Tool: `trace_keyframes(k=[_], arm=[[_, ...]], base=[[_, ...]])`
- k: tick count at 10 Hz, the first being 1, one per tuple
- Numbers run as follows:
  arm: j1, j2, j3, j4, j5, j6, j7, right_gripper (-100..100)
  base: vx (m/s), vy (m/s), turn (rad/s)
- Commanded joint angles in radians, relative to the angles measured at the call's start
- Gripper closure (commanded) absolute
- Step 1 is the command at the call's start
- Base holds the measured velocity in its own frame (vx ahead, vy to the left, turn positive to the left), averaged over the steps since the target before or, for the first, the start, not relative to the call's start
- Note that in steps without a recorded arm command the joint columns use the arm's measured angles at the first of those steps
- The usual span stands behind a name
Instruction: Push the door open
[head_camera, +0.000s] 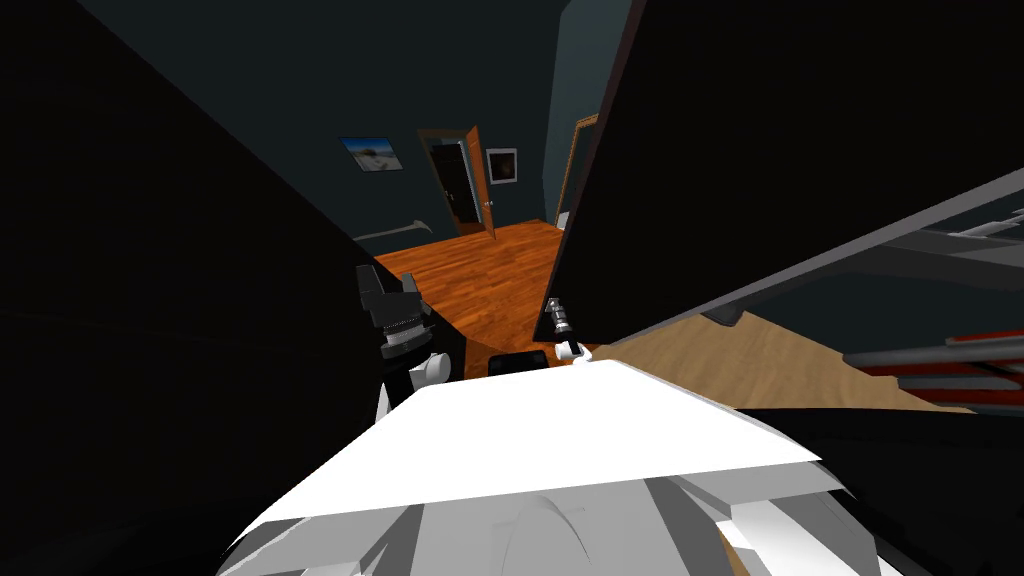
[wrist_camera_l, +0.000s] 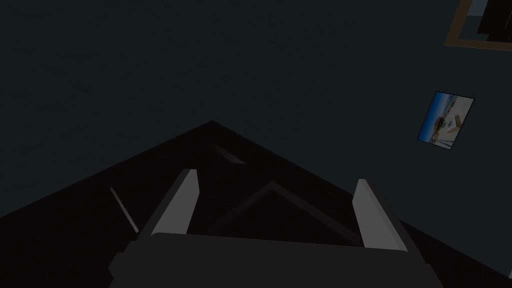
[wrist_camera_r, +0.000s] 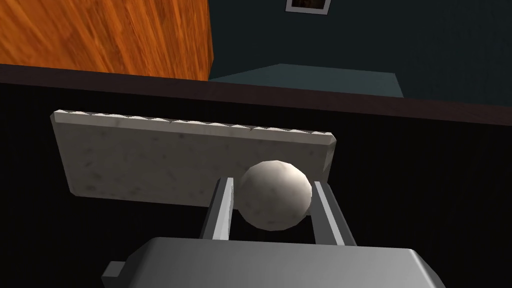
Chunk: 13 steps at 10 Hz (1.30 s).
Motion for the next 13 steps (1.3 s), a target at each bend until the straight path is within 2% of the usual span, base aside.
trace_keyframes(k=[1, 2, 4, 5, 8, 10, 11, 12, 13], arm=[[-0.023, -0.024, -0.029, 0.027, -0.014, -0.016, 0.0, 100], [-0.024, -0.028, -0.04, 0.029, -0.02, -0.016, 0.003, 100], [-0.024, -0.028, -0.04, 0.029, -0.02, -0.016, 0.003, 100], [-0.027, -0.034, -0.062, 0.032, -0.031, -0.015, 0.009, 100], [-0.029, -0.038, -0.08, 0.034, -0.04, -0.014, 0.014, 100], [-0.032, -0.041, -0.11, 0.038, -0.056, -0.013, 0.023, 100], [-0.023, -0.024, -0.094, 0.022, -0.048, -0.004, 0.044, -100], [-0.023, -0.024, -0.094, 0.022, -0.048, -0.004, 0.044, -100], [-0.022, -0.014, -0.093, 0.016, -0.048, -0.003, 0.054, -100]], base=[[0.207, 0.04, -0.046], [0.191, 0.032, -0.036], [0.095, 0.019, -0.014], [0.127, 0.024, -0.081], [0.156, 0.047, -0.064], [0.172, 0.044, -0.097], [-0.032, 0.077, -0.133], [-0.169, 0.049, -0.049], [-0.185, 0.034, -0.038]])
